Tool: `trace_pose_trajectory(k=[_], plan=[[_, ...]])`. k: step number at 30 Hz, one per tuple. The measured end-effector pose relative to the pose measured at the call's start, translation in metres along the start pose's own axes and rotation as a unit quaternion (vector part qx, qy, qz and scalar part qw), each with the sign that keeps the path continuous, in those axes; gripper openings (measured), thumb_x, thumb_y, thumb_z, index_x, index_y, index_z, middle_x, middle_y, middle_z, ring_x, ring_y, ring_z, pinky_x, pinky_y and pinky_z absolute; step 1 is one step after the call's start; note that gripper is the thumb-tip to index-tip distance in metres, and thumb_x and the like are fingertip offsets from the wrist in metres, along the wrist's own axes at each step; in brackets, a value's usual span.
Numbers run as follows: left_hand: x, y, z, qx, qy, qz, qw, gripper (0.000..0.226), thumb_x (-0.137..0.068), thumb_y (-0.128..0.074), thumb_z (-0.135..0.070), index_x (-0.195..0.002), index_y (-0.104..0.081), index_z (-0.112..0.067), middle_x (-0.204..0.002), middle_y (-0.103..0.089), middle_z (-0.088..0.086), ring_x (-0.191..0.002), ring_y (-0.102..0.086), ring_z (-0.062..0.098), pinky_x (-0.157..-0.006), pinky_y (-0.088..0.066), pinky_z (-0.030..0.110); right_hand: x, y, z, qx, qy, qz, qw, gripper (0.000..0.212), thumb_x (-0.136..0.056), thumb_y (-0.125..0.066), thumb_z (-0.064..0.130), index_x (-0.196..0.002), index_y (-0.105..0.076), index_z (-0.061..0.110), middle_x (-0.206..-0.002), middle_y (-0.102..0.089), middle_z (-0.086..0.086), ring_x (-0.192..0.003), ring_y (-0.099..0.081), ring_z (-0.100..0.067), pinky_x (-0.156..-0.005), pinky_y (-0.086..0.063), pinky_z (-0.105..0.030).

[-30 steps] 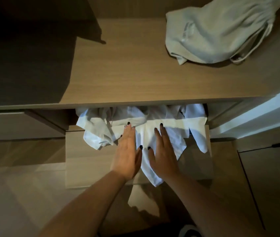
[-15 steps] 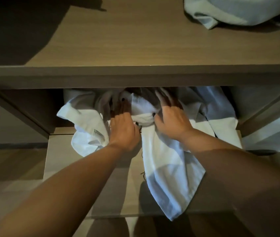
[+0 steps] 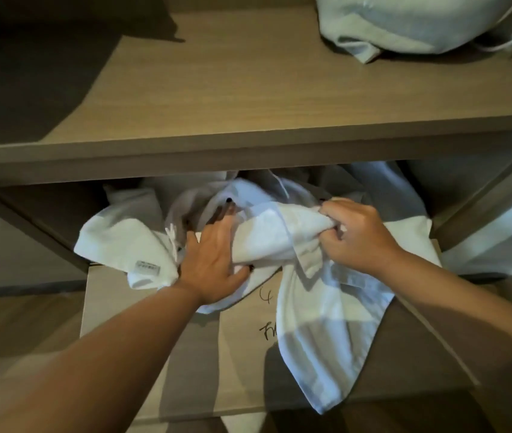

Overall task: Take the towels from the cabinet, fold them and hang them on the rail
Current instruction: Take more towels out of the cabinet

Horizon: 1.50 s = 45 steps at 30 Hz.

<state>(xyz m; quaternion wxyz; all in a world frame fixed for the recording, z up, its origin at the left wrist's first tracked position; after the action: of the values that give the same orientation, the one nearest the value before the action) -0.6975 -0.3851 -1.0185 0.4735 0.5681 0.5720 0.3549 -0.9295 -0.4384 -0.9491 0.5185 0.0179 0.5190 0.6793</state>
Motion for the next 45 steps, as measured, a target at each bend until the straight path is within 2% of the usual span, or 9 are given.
trace_pose_trajectory(k=[7, 11, 14, 19, 23, 29, 37, 42, 45], plan=[[-0.001, -0.009, -0.003, -0.006, -0.112, 0.017, 0.994, 0.086, -0.087, -0.046, -0.054, -0.155, -0.016, -0.011, -0.153, -0.036, 0.015, -0.132, -0.041, 0.036, -0.103, -0.040, 0.056, 0.035, 0.028, -0.021, 0.085, -0.016, 0.028, 0.996, 0.010, -0.078, -0.044, 0.015, -0.073, -0.051, 0.010, -0.073, -0.041, 0.003, -0.068, -0.038, -0.014, -0.059, -0.036, -0.023], [0.003, -0.006, -0.027, 0.061, -0.091, 0.058, 0.992, 0.082, -0.087, -0.040, -0.054, -0.155, -0.020, -0.013, -0.137, -0.052, 0.013, -0.123, -0.048, 0.032, -0.104, -0.037, 0.044, 0.035, 0.016, -0.033, 0.030, -0.203, 0.076, 0.976, 0.024, -0.075, -0.049, 0.022, -0.089, -0.061, 0.008, -0.100, -0.053, -0.001, -0.095, -0.047, -0.018, -0.077, -0.039, -0.031], [0.008, -0.008, -0.039, 0.134, -0.069, 0.073, 0.986, 0.071, -0.089, -0.042, -0.052, -0.151, -0.030, -0.019, -0.142, -0.051, 0.005, -0.124, -0.047, 0.025, -0.105, -0.033, 0.036, 0.030, 0.014, -0.033, -0.196, -0.451, -0.026, 0.871, 0.012, -0.083, -0.059, 0.024, -0.087, -0.057, 0.014, -0.105, -0.055, 0.000, -0.090, -0.052, -0.013, -0.071, -0.038, -0.029], [0.009, 0.000, -0.016, 0.224, -0.009, -0.033, 0.974, 0.056, -0.094, -0.041, -0.039, -0.144, -0.040, -0.015, -0.143, -0.049, 0.003, -0.129, -0.046, 0.019, -0.109, -0.037, 0.038, 0.029, -0.015, -0.029, -0.300, -0.573, 0.015, 0.763, 0.071, -0.060, -0.075, 0.059, -0.114, -0.060, 0.016, -0.106, -0.069, -0.005, -0.092, -0.068, -0.024, -0.071, -0.056, -0.036], [-0.006, 0.011, -0.012, 0.293, 0.066, -0.061, 0.952, 0.065, -0.091, -0.048, -0.039, -0.149, -0.032, -0.015, -0.149, -0.040, 0.000, -0.136, -0.037, 0.012, -0.113, -0.031, 0.031, 0.028, -0.012, -0.027, -0.270, -0.521, 0.038, 0.809, 0.032, -0.076, -0.070, 0.009, -0.108, -0.068, 0.016, -0.099, -0.072, -0.007, -0.094, -0.069, -0.027, -0.073, -0.057, -0.039], [-0.016, 0.013, -0.027, 0.322, 0.063, 0.066, 0.942, 0.072, -0.074, -0.056, -0.075, -0.133, -0.040, -0.036, -0.136, -0.052, -0.017, -0.128, -0.050, 0.011, -0.110, -0.039, 0.042, 0.018, 0.026, 0.001, -0.313, -0.409, 0.056, 0.855, 0.050, -0.073, -0.051, -0.019, -0.082, -0.073, 0.025, -0.088, -0.075, -0.003, -0.087, -0.069, -0.026, -0.073, -0.056, -0.042], [0.012, 0.008, -0.043, 0.384, 0.052, 0.158, 0.908, 0.012, -0.084, -0.077, -0.034, -0.083, -0.075, -0.023, -0.084, -0.072, -0.012, -0.077, -0.066, 0.004, -0.071, -0.051, 0.026, 0.029, 0.062, -0.008, -0.308, -0.509, -0.166, 0.787, 0.041, -0.070, -0.044, -0.016, -0.077, -0.066, 0.017, -0.081, -0.064, -0.003, -0.080, -0.061, -0.022, -0.063, -0.049, -0.032], [0.003, 0.020, -0.034, 0.266, 0.036, 0.250, 0.930, 0.059, -0.054, -0.074, -0.068, -0.103, -0.070, -0.035, -0.113, -0.063, -0.015, -0.104, -0.060, 0.004, -0.094, -0.051, 0.033, 0.026, 0.048, 0.011, -0.344, -0.479, -0.081, 0.804, 0.044, -0.075, -0.051, -0.016, -0.090, -0.071, 0.021, -0.091, -0.072, -0.003, -0.086, -0.068, -0.023, -0.070, -0.056, -0.036], [0.004, 0.030, -0.051, 0.408, 0.063, 0.264, 0.872, 0.098, -0.052, -0.085, -0.061, -0.138, -0.047, -0.032, -0.139, -0.053, -0.017, -0.130, -0.049, 0.002, -0.110, -0.041, 0.033, 0.011, 0.037, 0.036, -0.448, -0.375, 0.026, 0.811, 0.039, -0.081, -0.062, -0.014, -0.101, -0.071, 0.018, -0.099, -0.076, -0.004, -0.091, -0.071, -0.018, -0.081, -0.058, -0.031]])
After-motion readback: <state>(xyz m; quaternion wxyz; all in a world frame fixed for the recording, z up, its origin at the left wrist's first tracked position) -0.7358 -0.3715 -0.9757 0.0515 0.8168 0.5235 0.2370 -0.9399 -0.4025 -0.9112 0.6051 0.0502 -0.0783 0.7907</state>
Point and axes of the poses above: each hand's wrist, its own x-axis away from the middle knuckle, its own y-axis out of the back of the hand, z = x × y, the point moved 4 cm from there along -x, towards the middle knuckle
